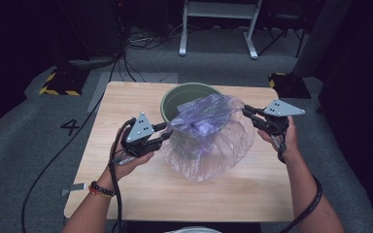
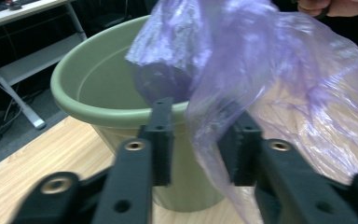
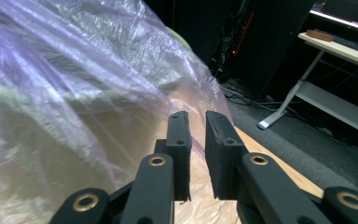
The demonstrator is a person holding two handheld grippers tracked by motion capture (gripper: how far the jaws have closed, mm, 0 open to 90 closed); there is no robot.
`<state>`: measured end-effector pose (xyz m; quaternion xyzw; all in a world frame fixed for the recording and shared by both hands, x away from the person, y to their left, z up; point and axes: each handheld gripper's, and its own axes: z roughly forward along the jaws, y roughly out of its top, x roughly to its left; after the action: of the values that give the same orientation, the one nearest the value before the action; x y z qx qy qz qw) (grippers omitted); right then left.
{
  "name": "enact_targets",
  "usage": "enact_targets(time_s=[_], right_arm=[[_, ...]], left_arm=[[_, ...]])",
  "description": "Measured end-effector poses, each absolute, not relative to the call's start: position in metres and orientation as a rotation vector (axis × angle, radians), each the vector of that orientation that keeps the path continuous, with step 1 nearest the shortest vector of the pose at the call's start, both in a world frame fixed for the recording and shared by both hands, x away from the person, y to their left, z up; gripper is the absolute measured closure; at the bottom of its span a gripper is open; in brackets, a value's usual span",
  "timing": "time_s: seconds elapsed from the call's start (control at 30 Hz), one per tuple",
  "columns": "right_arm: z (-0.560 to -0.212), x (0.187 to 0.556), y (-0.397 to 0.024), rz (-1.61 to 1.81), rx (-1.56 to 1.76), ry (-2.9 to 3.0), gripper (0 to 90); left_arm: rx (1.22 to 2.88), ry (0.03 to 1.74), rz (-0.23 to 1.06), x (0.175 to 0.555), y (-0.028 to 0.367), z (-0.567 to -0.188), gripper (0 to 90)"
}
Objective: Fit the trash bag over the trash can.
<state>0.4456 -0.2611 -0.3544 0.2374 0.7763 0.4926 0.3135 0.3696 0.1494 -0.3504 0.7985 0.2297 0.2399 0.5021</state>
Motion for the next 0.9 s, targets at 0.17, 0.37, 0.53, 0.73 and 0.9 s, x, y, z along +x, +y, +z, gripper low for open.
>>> enact_targets(time_s=[0.17, 0.37, 0.53, 0.73, 0.9], right_arm=[[-0.352, 0.447, -0.261, 1.303, 0.630, 2.025, 84.6], [-0.350, 0.444, -0.263, 1.358, 0.613, 2.007, 58.8], [-0.353, 0.435, -0.260, 1.323, 0.531, 2.067, 43.7], [-0.355, 0.434, -0.254, 1.233, 0.484, 2.069, 33.6], [-0.355, 0.441, -0.248, 1.112, 0.496, 2.068, 63.6]], left_arm=[[1.937, 0.520, 0.597, 0.380, 0.149, -0.351, 87.7], [1.908, 0.541, 0.592, 0.389, 0.153, -0.352, 89.3], [1.908, 0.549, 0.592, 0.391, 0.155, -0.353, 89.4], [1.866, 0.526, 0.552, 0.396, 0.160, -0.355, 89.4], [1.855, 0.531, 0.553, 0.400, 0.163, -0.355, 89.6]])
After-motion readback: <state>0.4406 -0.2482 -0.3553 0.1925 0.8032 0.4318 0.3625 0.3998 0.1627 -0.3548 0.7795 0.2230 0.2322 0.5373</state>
